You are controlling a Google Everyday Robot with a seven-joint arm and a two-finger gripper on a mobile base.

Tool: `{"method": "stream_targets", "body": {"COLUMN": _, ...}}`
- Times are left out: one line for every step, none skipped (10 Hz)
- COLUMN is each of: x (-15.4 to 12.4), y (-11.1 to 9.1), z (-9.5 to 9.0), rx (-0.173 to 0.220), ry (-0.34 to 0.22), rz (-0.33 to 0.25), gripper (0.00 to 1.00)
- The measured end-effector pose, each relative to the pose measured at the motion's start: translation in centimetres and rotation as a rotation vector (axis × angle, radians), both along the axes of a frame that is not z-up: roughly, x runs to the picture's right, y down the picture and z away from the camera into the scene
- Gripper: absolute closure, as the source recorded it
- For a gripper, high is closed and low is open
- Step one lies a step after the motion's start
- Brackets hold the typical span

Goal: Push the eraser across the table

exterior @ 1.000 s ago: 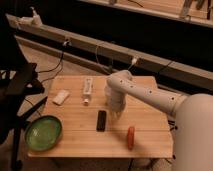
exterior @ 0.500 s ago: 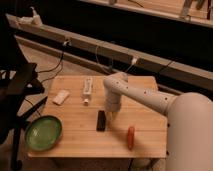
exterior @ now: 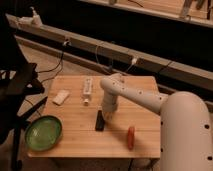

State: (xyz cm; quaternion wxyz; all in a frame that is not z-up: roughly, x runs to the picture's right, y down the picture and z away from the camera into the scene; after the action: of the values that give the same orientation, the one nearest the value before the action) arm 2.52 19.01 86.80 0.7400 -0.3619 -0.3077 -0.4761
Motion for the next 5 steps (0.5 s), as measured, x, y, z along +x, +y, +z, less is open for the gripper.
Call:
{"method": "stream_targets", "body": {"x": -0.2, "y": 0.0, "z": 0.0, "rx": -0.002, "ry": -0.010, "rz": 0.002, "gripper": 1.00}}
{"method": "stream_targets", "body": {"x": -0.7, "y": 0.0, "z": 0.0, "rx": 0.002, "ry": -0.027, "rz": 0.005, "gripper": 1.00}}
{"method": "stream_targets", "body": {"x": -1.7, "y": -0.3, "z": -0.1, "rx": 0.009, "ry": -0.051, "rz": 0.005, "gripper": 1.00}}
{"method": "stream_targets", "body": {"x": -2.6, "y": -0.4, "z": -0.1, "rx": 0.014, "ry": -0.069, "rz": 0.000, "gripper": 1.00}}
{"method": "stream_targets", "body": {"x": -4.0, "y": -0.6, "z": -0.1, "rx": 0.018, "ry": -0.097, "rz": -0.011, "gripper": 1.00}}
